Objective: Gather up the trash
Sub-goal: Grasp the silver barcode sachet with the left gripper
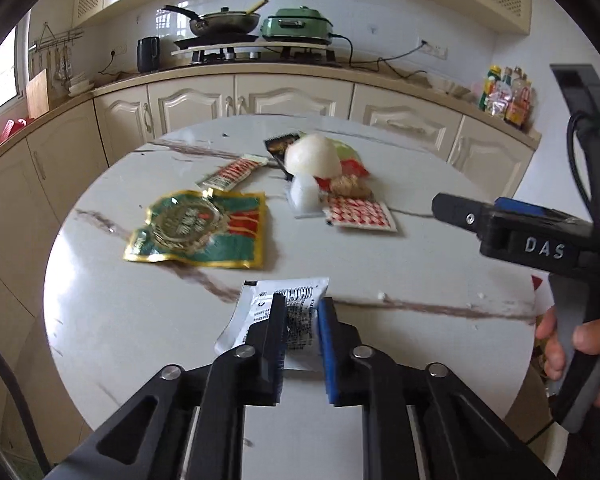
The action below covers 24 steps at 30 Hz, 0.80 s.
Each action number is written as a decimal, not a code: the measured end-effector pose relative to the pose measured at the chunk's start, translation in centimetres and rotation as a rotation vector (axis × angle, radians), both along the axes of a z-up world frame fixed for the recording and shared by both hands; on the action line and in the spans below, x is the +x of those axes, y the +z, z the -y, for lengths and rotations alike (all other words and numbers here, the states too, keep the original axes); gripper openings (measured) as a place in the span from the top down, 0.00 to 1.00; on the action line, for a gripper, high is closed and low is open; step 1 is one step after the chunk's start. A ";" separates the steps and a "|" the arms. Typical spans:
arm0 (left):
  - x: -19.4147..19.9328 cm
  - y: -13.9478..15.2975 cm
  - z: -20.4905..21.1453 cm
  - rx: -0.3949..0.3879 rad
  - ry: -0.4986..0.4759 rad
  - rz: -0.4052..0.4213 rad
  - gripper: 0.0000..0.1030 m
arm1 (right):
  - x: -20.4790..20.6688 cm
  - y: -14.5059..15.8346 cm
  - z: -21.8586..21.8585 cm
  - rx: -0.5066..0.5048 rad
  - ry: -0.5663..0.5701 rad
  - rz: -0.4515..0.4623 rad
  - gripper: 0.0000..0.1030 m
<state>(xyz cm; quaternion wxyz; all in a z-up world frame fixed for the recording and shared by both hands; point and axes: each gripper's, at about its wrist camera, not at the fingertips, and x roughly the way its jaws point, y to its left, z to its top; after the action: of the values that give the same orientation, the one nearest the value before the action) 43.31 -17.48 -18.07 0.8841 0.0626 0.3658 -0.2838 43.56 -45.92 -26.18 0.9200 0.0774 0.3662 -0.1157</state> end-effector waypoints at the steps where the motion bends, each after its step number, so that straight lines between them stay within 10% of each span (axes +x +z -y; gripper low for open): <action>1: 0.6 0.1 -0.3 -0.001 0.001 -0.004 0.89 | 0.8 -0.1 -0.2 0.003 0.015 -0.005 0.00; 17: 4.8 3.3 -4.4 -0.136 -0.007 0.020 0.98 | 13.0 -0.5 -3.2 0.106 0.097 -0.048 0.08; 21: 6.0 3.2 -5.1 -0.134 0.005 0.029 0.98 | 15.7 -1.7 -3.8 0.108 0.092 -0.093 0.47; 24: 6.8 2.7 -5.6 -0.128 0.018 0.019 0.98 | 17.0 -2.6 -3.9 0.100 0.081 -0.130 0.51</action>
<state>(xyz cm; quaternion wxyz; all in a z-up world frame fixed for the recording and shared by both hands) 50.10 -11.92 -15.33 0.8923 0.0051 0.3392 -0.2980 60.58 -42.06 -28.79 0.8932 0.1006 0.4334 -0.0647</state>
